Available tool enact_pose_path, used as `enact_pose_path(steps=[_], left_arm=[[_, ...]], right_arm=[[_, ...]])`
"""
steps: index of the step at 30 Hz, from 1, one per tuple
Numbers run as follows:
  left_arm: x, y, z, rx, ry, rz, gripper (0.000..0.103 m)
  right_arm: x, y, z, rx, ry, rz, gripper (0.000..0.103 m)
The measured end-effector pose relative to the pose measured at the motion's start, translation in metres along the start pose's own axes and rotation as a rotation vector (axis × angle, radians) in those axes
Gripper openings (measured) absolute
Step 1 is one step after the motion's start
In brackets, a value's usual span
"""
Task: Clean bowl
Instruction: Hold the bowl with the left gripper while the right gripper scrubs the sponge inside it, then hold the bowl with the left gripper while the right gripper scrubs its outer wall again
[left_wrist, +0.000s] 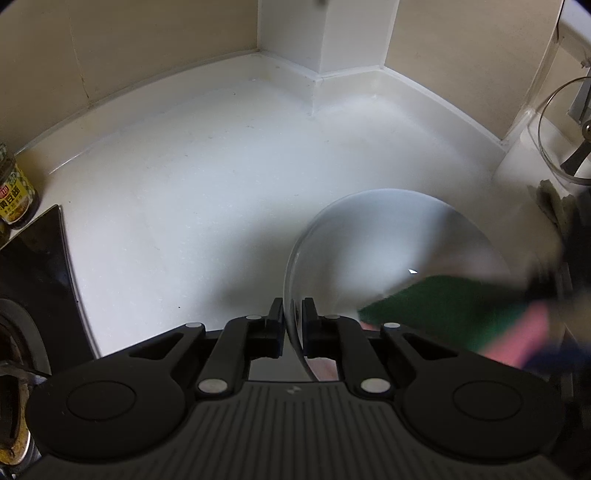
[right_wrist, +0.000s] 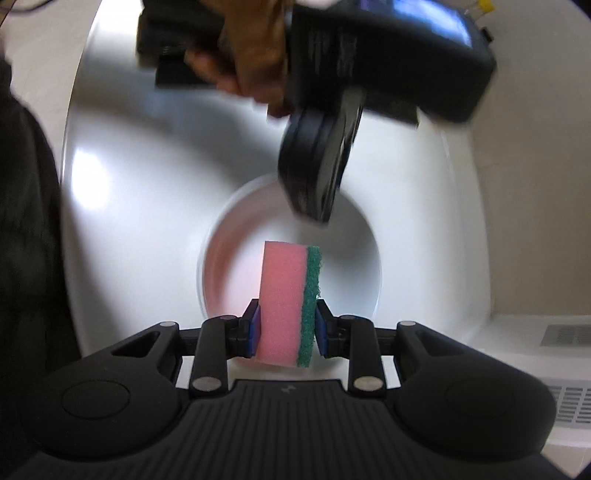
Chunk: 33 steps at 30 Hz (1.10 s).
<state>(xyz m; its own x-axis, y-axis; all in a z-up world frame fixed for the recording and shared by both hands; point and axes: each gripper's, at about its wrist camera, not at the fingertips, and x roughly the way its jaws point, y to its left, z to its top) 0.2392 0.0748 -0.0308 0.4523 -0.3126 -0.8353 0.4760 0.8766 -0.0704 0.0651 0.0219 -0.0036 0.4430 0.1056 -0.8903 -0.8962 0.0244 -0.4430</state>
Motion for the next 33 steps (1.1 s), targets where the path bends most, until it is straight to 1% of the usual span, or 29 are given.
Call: enact_pose_path(steps=[1, 2, 5, 6, 8, 9, 10, 13, 15, 16, 17, 18, 19, 20, 21, 22, 23, 24, 25, 26, 27, 28, 29, 30, 31, 32, 33], left_arm=[[0.0, 0.0, 0.0, 0.002, 0.001, -0.003, 0.008], [0.001, 0.001, 0.0, 0.0, 0.002, -0.008, 0.008], [0.003, 0.001, -0.001, -0.002, 0.003, -0.014, 0.008], [0.003, 0.001, -0.001, -0.001, 0.003, -0.014, 0.008], [0.003, 0.001, 0.0, 0.002, 0.004, -0.012, 0.008], [0.003, 0.002, 0.0, 0.003, 0.004, -0.012, 0.008], [0.002, 0.002, 0.0, 0.004, 0.003, -0.013, 0.008], [0.002, 0.002, 0.0, -0.004, 0.007, -0.01, 0.007], [0.002, 0.002, 0.001, -0.008, 0.015, -0.007, 0.007], [0.002, 0.002, 0.002, -0.004, 0.02, -0.005, 0.007], [0.002, 0.001, 0.003, 0.003, 0.021, -0.005, 0.007], [0.003, 0.001, 0.003, 0.013, 0.021, -0.007, 0.007], [0.003, 0.001, 0.004, 0.027, 0.022, -0.01, 0.007], [0.004, 0.001, 0.005, 0.042, 0.022, -0.013, 0.007], [0.004, 0.0, 0.006, 0.063, 0.023, -0.016, 0.007], [0.005, 0.0, 0.008, 0.091, 0.025, -0.021, 0.007], [0.006, 0.0, 0.01, 0.118, 0.028, -0.028, 0.008], [0.007, -0.001, 0.012, 0.144, 0.03, -0.036, 0.008], [0.009, -0.002, 0.014, 0.178, 0.03, -0.049, 0.008], [0.011, -0.003, 0.017, 0.21, 0.028, -0.065, 0.008], [0.012, -0.004, 0.019, 0.248, 0.027, -0.082, 0.008], [0.014, -0.008, 0.021, 0.303, 0.029, -0.102, 0.009], [0.015, -0.01, 0.024, 0.337, 0.034, -0.115, 0.009], [0.016, -0.01, 0.026, 0.35, 0.041, -0.124, 0.009], [0.016, -0.009, 0.028, 0.345, 0.048, -0.131, 0.009], [0.017, -0.007, 0.03, 0.318, 0.053, -0.134, 0.009], [0.016, -0.004, 0.031, 0.269, 0.06, -0.128, 0.011]], right_arm=[[-0.004, 0.006, 0.003, 0.002, -0.035, 0.038, 0.026], [-0.007, 0.01, 0.004, 0.005, -0.05, 0.063, 0.026], [-0.014, 0.014, -0.004, 0.038, -0.057, 0.104, 0.026], [-0.017, 0.009, -0.008, 0.076, -0.064, 0.114, 0.026], [-0.025, -0.01, -0.018, 0.193, -0.084, 0.117, 0.025], [-0.031, -0.02, -0.026, 0.275, -0.101, 0.113, 0.025], [-0.038, -0.03, -0.039, 0.39, -0.128, 0.099, 0.025], [-0.058, -0.059, -0.082, 0.764, -0.196, 0.026, 0.025], [-0.067, -0.077, -0.116, 1.02, -0.219, -0.015, 0.025], [-0.071, -0.09, -0.135, 1.145, -0.22, -0.034, 0.025], [-0.064, -0.105, -0.151, 1.234, -0.217, -0.048, 0.025], [-0.045, -0.116, -0.162, 1.281, -0.193, -0.052, 0.025], [-0.039, -0.109, -0.177, 1.336, -0.153, -0.043, 0.025], [-0.028, -0.099, -0.184, 1.366, -0.132, -0.015, 0.025], [-0.008, -0.097, -0.182, 1.395, -0.127, 0.039, 0.025], [0.009, -0.093, -0.186, 1.431, -0.127, 0.112, 0.025], [0.019, -0.091, -0.196, 1.465, -0.127, 0.168, 0.025], [0.028, -0.091, -0.206, 1.486, -0.125, 0.211, 0.025], [0.036, -0.095, -0.212, 1.491, -0.124, 0.231, 0.025], [0.033, -0.098, -0.212, 1.497, -0.126, 0.243, 0.025], [0.021, -0.096, -0.214, 1.502, -0.13, 0.249, 0.025], [0.017, -0.098, -0.215, 1.51, -0.137, 0.25, 0.025], [0.002, -0.104, -0.21, 1.516, -0.14, 0.24, 0.025], [-0.007, -0.109, -0.205, 1.52, -0.142, 0.221, 0.025], [-0.004, -0.117, -0.198, 1.522, -0.142, 0.194, 0.025], [0.003, -0.125, -0.189, 1.527, -0.146, 0.179, 0.025], [0.005, -0.13, -0.184, 1.53, -0.148, 0.174, 0.025]])
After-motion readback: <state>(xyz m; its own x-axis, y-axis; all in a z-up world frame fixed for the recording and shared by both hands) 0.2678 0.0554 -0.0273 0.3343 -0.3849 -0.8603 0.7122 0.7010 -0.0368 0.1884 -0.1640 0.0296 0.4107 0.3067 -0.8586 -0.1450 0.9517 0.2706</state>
